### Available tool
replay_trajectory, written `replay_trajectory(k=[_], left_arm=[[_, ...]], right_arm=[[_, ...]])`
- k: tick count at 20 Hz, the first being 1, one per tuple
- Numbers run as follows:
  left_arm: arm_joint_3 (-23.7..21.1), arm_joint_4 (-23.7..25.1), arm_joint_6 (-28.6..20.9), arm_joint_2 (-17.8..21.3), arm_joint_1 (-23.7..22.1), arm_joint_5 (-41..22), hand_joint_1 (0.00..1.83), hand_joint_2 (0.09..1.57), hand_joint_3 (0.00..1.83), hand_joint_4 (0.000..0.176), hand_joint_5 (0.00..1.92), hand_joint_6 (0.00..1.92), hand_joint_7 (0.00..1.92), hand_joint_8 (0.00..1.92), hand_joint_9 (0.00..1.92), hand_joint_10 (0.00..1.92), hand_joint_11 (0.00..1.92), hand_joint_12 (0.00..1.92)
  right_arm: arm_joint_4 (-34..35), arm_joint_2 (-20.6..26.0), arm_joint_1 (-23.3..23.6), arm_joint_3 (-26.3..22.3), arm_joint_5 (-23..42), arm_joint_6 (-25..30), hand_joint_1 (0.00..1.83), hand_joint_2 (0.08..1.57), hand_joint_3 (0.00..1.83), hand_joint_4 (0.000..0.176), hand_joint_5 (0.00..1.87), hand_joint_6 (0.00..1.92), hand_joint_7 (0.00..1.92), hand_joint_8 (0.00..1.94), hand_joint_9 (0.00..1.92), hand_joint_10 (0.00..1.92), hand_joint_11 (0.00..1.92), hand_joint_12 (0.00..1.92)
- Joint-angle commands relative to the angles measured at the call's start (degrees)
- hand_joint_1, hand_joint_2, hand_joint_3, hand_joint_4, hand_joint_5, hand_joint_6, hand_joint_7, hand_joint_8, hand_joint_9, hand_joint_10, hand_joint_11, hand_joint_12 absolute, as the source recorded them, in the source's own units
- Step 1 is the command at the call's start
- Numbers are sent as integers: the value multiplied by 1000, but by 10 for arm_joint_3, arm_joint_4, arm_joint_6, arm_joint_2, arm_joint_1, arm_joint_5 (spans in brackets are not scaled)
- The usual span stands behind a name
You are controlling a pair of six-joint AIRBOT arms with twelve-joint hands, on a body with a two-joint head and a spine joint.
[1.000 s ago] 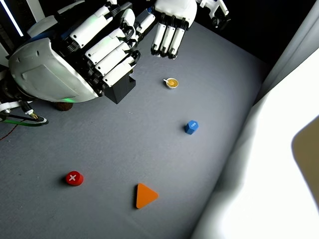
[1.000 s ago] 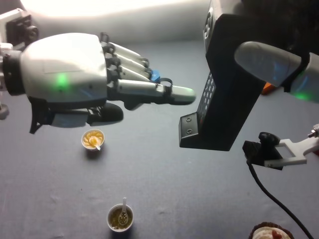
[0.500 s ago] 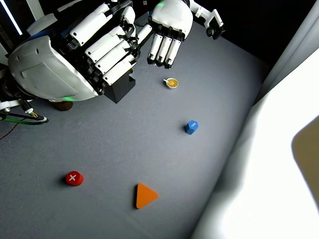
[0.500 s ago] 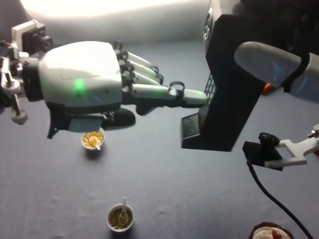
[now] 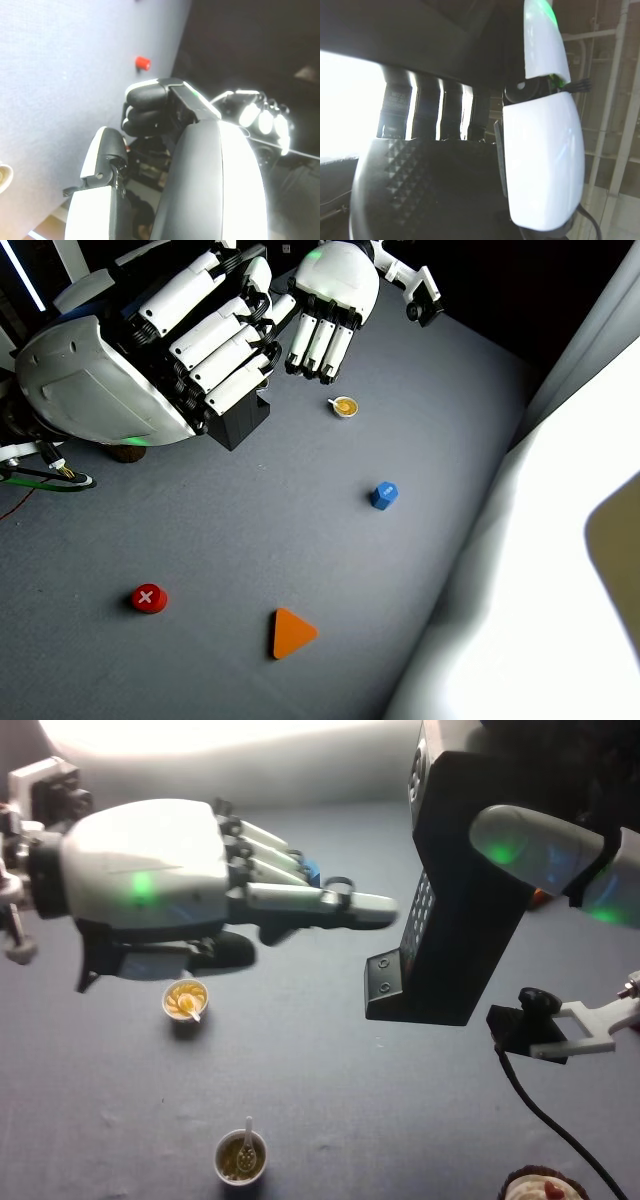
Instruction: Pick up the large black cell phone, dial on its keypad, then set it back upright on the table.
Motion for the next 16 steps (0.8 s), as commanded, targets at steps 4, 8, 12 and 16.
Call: replay_trajectory(k=[4,8,12,16], left_arm=[[19,-42,2,19,-3,-55,1277,1325,1,176,0,0,571,1667,570,1921,641,1921],[22,-42,2,34,-2,-68,1280,1322,0,173,7,1,576,1660,571,1921,664,1921],[19,-44,2,40,-2,-72,1275,1328,1,176,12,1,563,1674,529,1921,611,1921],[12,-44,2,42,-2,-73,1276,1329,1,176,15,0,563,1676,533,1921,604,1921]], right_arm=[[-13,5,6,18,72,11,1487,1116,0,0,1012,793,915,958,916,1166,746,1664],[-2,5,1,35,72,11,1489,1110,0,0,993,837,946,919,930,1144,738,1639],[8,4,-9,54,72,16,1486,1127,0,0,953,870,883,1018,898,1199,752,1671],[33,-7,-21,81,72,25,1490,1102,0,0,1050,705,935,950,928,1143,784,1624]])
